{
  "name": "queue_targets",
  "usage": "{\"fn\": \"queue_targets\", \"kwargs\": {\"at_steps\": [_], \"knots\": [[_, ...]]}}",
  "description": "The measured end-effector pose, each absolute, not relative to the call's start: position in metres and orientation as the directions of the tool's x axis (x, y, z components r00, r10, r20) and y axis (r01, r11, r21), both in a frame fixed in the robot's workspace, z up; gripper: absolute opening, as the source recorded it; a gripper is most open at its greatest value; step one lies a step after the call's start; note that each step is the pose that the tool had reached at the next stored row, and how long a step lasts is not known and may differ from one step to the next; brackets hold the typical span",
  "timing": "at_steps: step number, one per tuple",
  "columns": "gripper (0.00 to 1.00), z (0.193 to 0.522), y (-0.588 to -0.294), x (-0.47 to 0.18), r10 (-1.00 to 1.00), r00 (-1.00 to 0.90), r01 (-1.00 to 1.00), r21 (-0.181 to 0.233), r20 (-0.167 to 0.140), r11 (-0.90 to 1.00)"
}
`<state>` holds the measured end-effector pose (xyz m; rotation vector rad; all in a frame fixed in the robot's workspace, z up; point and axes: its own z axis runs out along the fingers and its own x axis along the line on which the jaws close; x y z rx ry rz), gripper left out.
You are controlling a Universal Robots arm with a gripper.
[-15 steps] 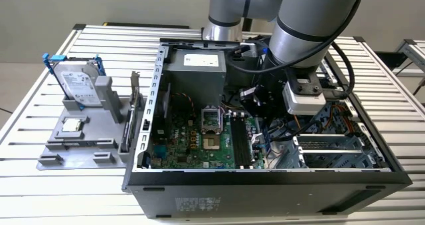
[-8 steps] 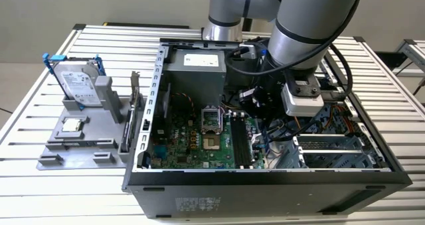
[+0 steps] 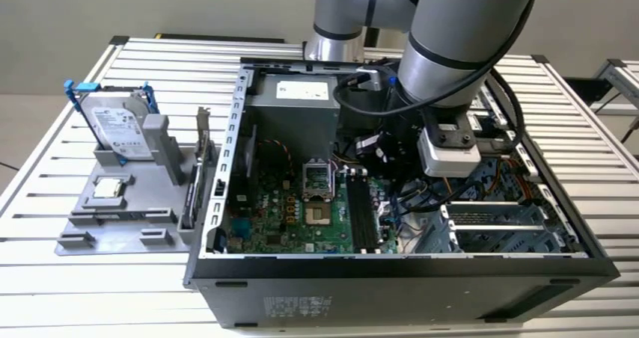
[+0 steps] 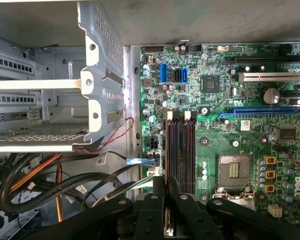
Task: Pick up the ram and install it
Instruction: 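Insert the ram into the slot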
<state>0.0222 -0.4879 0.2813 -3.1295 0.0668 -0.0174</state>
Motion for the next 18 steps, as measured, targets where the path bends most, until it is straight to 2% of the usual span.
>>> {"fn": "queue_targets", "kwargs": {"at_steps": [18], "knots": [[0.00, 0.269, -0.486, 0.017, -0.043, 0.999, -0.043, -0.011, 0.011, -0.999]]}}
